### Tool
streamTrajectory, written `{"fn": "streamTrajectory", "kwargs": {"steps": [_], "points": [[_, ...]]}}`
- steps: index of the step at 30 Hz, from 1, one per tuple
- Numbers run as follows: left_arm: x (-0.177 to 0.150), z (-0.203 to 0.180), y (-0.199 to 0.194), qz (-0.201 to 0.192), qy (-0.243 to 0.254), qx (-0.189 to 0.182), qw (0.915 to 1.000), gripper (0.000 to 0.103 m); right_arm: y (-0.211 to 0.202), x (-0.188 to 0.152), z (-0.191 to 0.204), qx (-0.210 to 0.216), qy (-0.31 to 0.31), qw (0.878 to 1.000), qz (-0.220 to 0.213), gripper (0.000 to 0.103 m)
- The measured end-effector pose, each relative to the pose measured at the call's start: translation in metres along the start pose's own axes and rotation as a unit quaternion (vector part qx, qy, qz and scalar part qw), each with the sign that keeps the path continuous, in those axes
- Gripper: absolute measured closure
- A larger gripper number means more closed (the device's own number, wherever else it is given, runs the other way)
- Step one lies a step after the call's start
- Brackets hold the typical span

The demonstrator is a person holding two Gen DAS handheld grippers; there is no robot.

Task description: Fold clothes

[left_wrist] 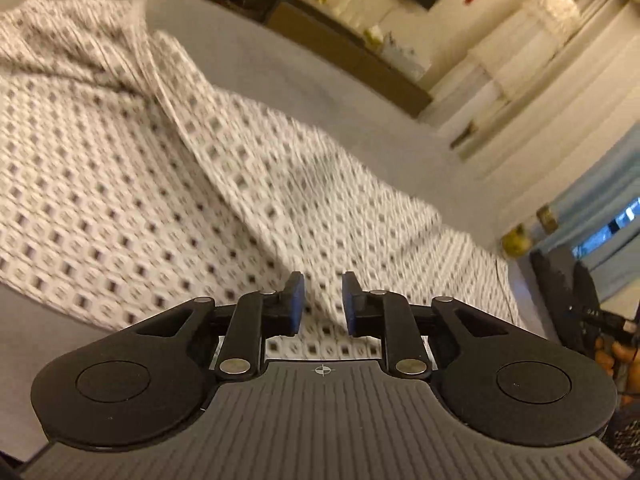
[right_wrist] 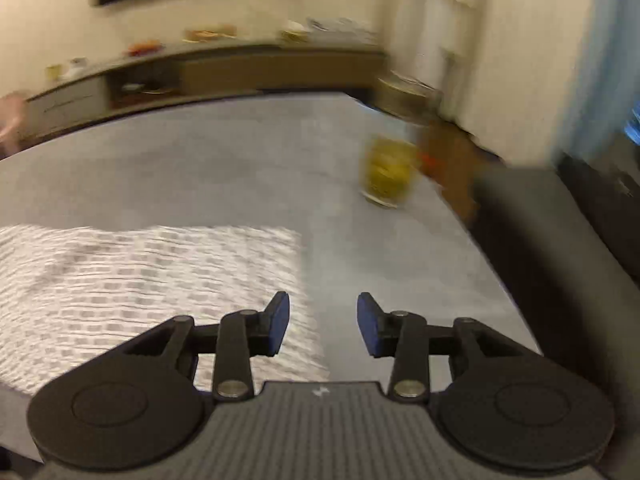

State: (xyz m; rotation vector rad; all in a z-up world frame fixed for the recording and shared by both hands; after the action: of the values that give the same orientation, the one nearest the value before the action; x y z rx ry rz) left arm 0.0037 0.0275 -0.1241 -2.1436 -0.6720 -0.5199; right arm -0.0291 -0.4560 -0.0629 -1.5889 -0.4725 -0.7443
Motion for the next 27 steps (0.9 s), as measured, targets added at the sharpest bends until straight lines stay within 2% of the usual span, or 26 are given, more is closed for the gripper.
{"fn": "streamTrajectory", "kwargs": {"steps": [4,6,7,9,11,18,20,21,23,27], "points": [[0.010,0.044,-0.006,-0.016,-0.031,0.081,0.9961,0.092,0.033,-0.006,0.055,0.053,-0.061,0.996,0.043,0.065],[0.010,0.068,-0.010,-0.022,-0.045,0.120,0.9916,0.096,0.054,-0.010,0.073,0.059,-0.083,0.992,0.070,0.065],[0.010,0.078,-0.012,-0.029,-0.053,0.124,0.9905,0.103,0.064,-0.012,0.082,0.061,-0.094,0.990,0.084,0.065],[0.014,0.090,-0.014,-0.038,-0.065,0.126,0.9891,0.103,0.082,-0.019,0.090,0.053,-0.113,0.986,0.115,0.065],[0.022,0.096,-0.010,-0.045,-0.074,0.124,0.9885,0.103,0.091,-0.019,0.097,0.051,-0.121,0.984,0.118,0.066],[0.061,0.117,0.015,-0.058,-0.122,0.090,0.9867,0.103,0.130,0.012,0.104,0.029,-0.095,0.992,0.072,0.066],[0.064,0.125,0.013,-0.057,-0.136,0.087,0.9852,0.103,0.134,0.013,0.099,0.031,-0.086,0.993,0.074,0.059],[0.065,0.131,0.007,-0.058,-0.144,0.091,0.9837,0.103,0.135,0.012,0.096,0.033,-0.080,0.993,0.077,0.058],[0.067,0.150,-0.011,-0.064,-0.164,0.109,0.9783,0.103,0.131,0.008,0.079,0.026,-0.069,0.994,0.080,0.050],[0.069,0.200,-0.056,-0.081,-0.219,0.135,0.9628,0.103,0.125,0.000,0.042,0.004,-0.048,0.995,0.083,0.049]]}}
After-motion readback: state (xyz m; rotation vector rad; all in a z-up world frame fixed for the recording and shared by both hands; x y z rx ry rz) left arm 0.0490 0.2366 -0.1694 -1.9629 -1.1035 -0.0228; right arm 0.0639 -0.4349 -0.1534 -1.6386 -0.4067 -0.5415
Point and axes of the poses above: each gripper's, at about its wrist camera, not at the fingertips, and y roughly the way its jaws point, z to its left, x to its top, the point moved 9 cm from there along y, roughly the way its jaws point, and after that the axes turned 1 degree about -x, right-handed, at the moved point
